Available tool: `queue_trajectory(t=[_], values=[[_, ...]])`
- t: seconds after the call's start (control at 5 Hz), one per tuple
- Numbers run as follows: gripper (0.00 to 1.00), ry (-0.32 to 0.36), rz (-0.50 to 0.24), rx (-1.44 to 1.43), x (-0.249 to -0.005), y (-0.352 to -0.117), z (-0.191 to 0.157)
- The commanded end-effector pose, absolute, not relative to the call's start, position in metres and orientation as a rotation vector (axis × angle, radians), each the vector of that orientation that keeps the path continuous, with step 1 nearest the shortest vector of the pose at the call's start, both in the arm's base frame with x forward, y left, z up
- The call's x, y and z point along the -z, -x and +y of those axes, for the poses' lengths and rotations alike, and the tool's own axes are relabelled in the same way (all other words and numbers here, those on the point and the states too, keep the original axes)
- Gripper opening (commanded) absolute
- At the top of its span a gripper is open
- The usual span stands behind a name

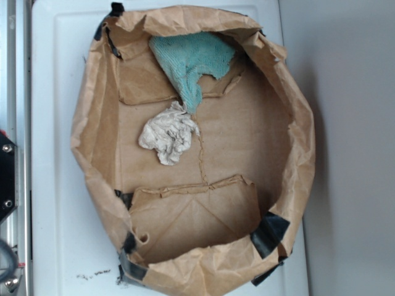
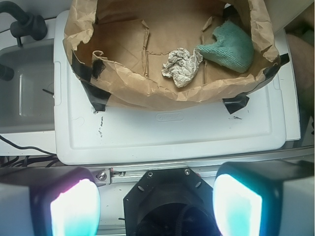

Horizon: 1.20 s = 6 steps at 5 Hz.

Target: Grab the white paper.

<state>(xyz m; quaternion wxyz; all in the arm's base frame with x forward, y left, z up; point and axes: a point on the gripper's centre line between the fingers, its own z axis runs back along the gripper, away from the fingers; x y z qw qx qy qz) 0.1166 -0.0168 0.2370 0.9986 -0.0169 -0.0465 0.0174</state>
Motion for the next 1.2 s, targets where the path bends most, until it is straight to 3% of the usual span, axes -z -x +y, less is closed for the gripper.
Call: queue_trajectory(t=[0.0, 0.4, 0.8, 1.0], values=[[1.00, 0.034, -0.093, -0.035, -0.237, -0.117, -0.017], [1.00, 0.127, -0.105, -0.036, -0.251, -0.216, 0.027], [1.00, 0.127, -0.105, -0.036, -0.251, -0.216, 0.027], [1.00, 0.053, -0.150, -0.052, -0.201, -0.245, 0.035]])
